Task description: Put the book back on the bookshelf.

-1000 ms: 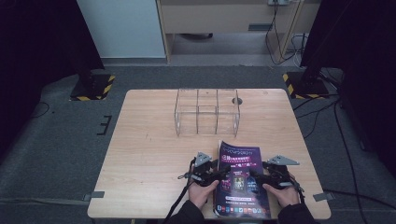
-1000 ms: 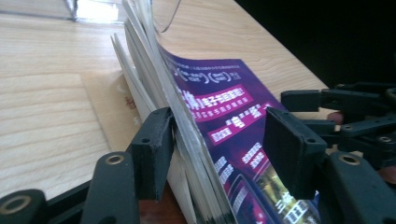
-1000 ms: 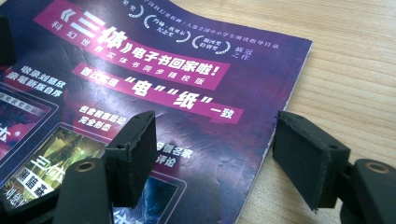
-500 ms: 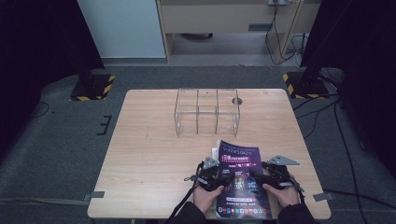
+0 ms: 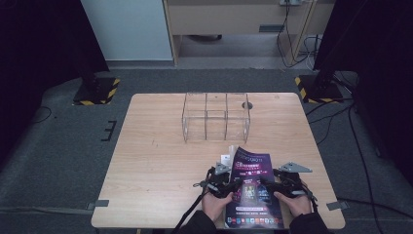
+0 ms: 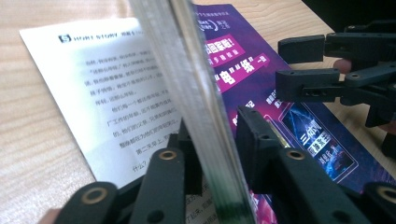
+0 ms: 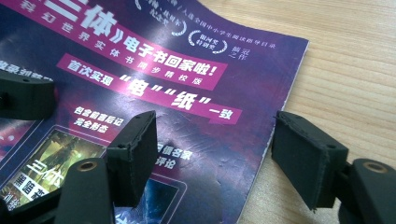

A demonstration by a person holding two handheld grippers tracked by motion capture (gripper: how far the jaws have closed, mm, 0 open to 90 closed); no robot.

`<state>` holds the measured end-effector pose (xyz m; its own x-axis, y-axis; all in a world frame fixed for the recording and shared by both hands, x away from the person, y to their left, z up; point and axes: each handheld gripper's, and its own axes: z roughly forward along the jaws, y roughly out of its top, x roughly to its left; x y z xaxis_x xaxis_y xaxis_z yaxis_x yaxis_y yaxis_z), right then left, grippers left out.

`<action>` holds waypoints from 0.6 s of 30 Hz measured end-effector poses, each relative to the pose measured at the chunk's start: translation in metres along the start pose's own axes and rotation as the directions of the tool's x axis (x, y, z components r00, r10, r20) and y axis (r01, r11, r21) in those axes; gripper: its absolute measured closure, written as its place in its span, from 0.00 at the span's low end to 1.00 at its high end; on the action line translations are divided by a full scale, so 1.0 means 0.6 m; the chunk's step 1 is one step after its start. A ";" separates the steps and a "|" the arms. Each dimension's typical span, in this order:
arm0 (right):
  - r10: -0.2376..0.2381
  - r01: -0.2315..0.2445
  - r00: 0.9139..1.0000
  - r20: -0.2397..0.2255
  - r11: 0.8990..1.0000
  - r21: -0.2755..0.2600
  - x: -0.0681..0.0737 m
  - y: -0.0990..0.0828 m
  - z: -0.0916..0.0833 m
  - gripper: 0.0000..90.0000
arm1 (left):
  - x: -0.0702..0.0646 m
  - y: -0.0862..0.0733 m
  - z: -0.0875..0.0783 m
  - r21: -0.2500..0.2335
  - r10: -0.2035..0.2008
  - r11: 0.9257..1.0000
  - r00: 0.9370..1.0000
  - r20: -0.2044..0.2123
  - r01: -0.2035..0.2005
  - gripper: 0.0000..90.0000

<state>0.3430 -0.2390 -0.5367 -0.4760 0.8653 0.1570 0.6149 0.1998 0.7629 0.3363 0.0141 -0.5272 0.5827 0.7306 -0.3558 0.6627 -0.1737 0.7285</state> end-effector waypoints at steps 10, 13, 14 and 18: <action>0.025 -0.026 0.999 -0.041 0.999 -0.037 -0.004 0.005 -0.008 0.31 | -0.008 0.013 -0.013 -0.025 0.015 1.000 0.999 0.033 -0.014 0.89; 0.015 -0.017 0.999 -0.040 0.999 -0.052 -0.004 0.008 -0.013 0.28 | -0.011 0.016 -0.016 -0.032 0.016 0.999 0.999 0.036 -0.015 0.90; 0.013 -0.015 0.999 -0.040 0.998 -0.055 -0.005 0.008 -0.014 0.28 | -0.011 0.017 -0.017 -0.035 0.014 0.999 0.999 0.038 -0.013 0.91; 0.033 -0.037 0.998 -0.052 0.996 -0.076 -0.010 0.010 -0.019 0.26 | -0.013 0.021 -0.027 -0.061 0.023 0.998 0.998 0.055 -0.019 0.92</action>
<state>0.3426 -0.2480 -0.5258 -0.4878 0.8463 0.2142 0.5821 0.1324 0.8023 0.3322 0.0168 -0.5058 0.6224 0.6894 -0.3706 0.6212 -0.1471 0.7697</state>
